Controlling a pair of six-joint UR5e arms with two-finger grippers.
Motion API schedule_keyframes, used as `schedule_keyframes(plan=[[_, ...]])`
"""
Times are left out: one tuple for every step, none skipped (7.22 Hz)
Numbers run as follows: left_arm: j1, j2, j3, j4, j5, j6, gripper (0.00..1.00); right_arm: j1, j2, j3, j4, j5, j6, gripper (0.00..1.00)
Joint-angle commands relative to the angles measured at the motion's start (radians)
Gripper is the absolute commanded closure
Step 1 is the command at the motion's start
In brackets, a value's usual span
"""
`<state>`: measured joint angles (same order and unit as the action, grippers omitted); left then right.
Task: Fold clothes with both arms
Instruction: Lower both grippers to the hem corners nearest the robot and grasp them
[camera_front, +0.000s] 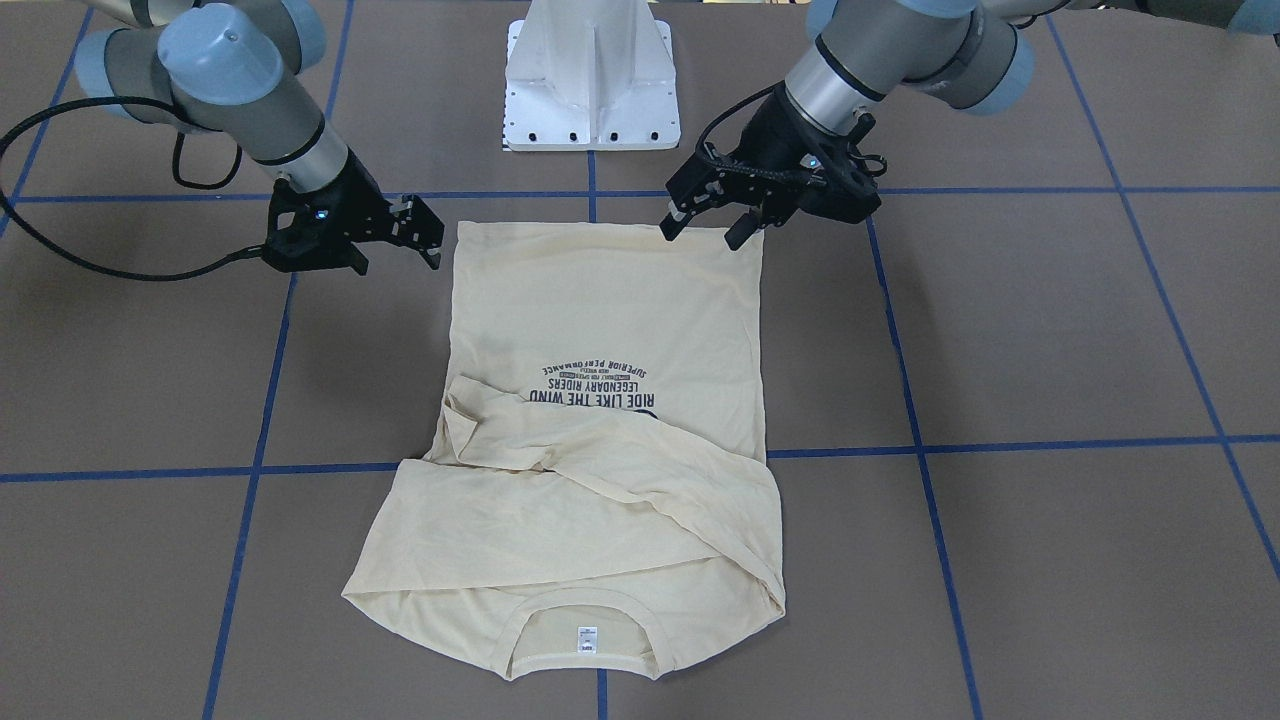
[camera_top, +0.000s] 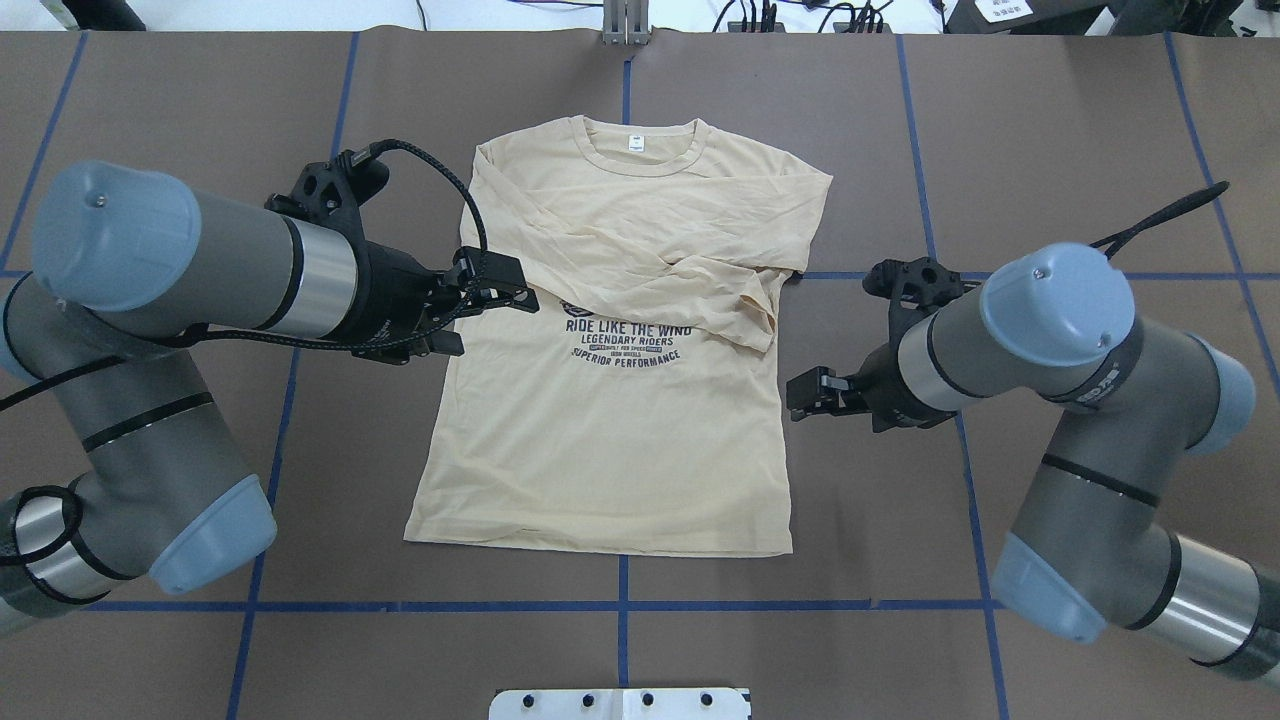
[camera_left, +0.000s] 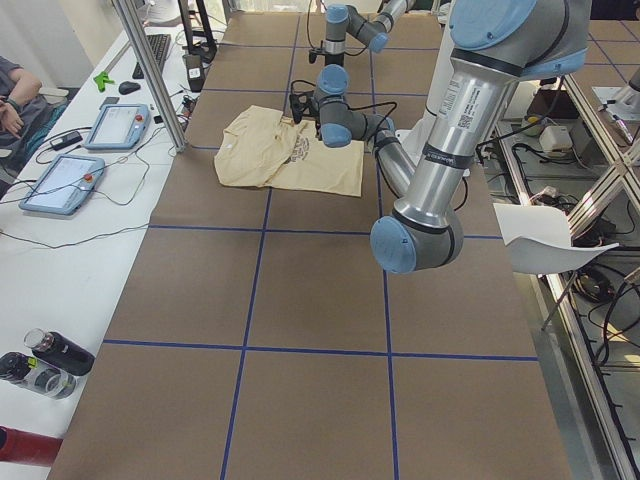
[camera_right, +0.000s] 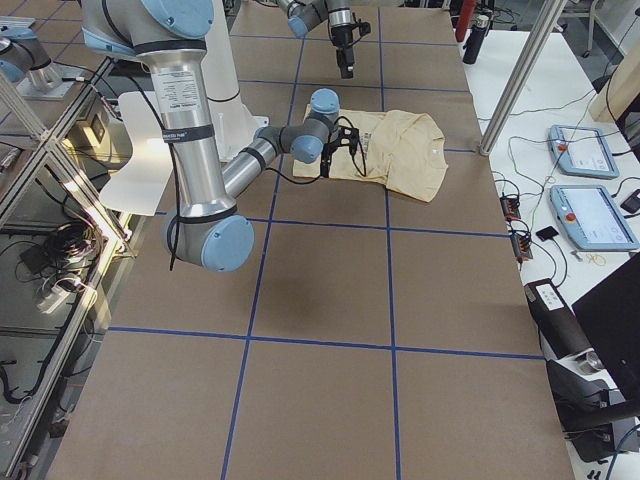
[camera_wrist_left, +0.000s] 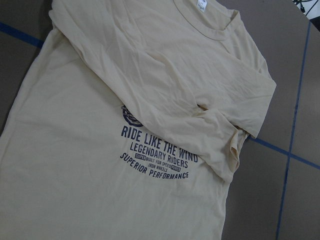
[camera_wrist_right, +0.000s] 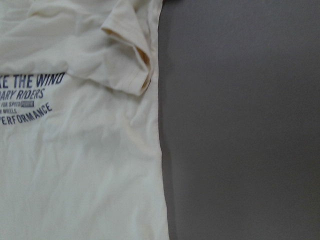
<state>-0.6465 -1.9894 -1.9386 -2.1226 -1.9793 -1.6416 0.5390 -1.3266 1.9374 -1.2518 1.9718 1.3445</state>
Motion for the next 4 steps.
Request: schedule_keyframes(plan=[[-0.004, 0.006, -0.026, 0.007, 0.005, 0.006, 0.00, -0.138, 0.009, -0.006, 0.012, -0.114, 0.079, 0.00], [-0.004, 0.006, -0.036, 0.038, 0.017, 0.006, 0.00, -0.157, 0.010, -0.021, 0.012, -0.114, 0.078, 0.01], [0.001, 0.004, -0.057, 0.082, 0.043, 0.006, 0.00, -0.159, 0.058, -0.067, 0.005, -0.114, 0.077, 0.01], [0.002, 0.001, -0.083, 0.108, 0.043, 0.006, 0.00, -0.162, 0.084, -0.098, 0.000, -0.114, 0.077, 0.02]])
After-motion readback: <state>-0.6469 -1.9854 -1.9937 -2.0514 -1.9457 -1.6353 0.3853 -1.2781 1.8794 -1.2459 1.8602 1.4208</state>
